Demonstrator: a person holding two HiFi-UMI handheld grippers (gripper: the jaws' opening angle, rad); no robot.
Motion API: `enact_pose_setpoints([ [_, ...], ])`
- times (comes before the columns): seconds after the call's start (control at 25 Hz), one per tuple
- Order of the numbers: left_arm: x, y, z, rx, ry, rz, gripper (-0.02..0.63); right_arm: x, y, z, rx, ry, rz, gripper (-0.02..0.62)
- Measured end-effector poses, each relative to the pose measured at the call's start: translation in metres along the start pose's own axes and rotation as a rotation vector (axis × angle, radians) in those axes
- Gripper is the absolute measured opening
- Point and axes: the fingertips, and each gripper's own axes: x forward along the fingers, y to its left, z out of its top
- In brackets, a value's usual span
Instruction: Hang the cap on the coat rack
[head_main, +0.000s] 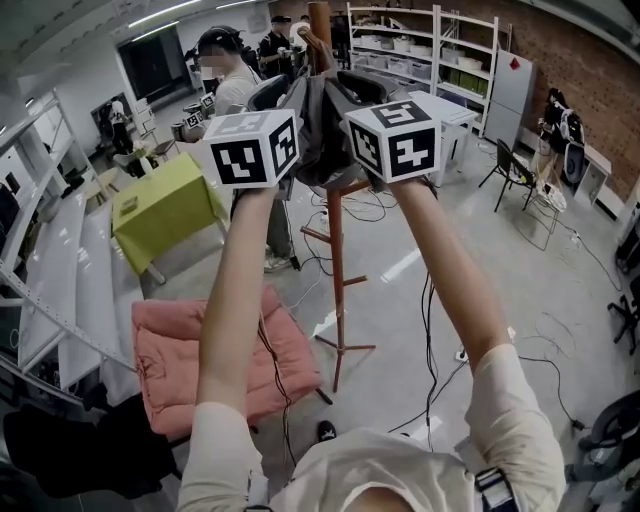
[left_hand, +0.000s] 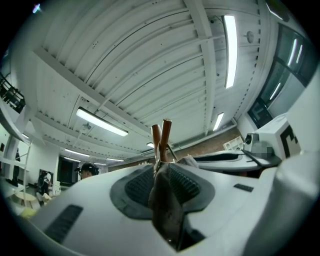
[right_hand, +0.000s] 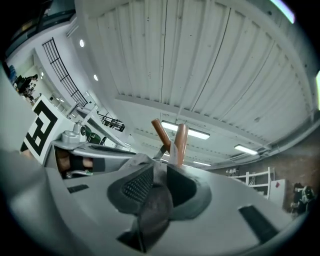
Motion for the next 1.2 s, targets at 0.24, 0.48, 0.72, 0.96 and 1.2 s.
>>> enact_pose_setpoints([
  [0.24,-0.017,-0.013,-0.01,-0.002,-0.032,0.019,0.098,-0.013,0.013,-0.013,0.055,-0.043,-0.013,0.086],
  [0.48,-0.036,-0.028,-0.03,-0.019,-0.039,0.025,0.097,-0.031,0.031,-0.029,0.079,-0.051,0.002,0.086],
  [0.72,-0.057,-0.044,-0.054,-0.038,-0.062,0.05,0.097,-0.051,0.047,-0.057,0.114,-0.049,0.006,0.086],
  [0.96,-0.075,-0.055,-0.074,-0.041,-0.047,0.071,0.086,-0.061,0.058,-0.074,0.14,-0.038,0.016,0.084],
  [1.2,-0.09,-0.062,-0.103,-0.052,-0.017,0.142,0.077,-0.072,0.071,-0.098,0.142,-0.009,0.008,0.075],
])
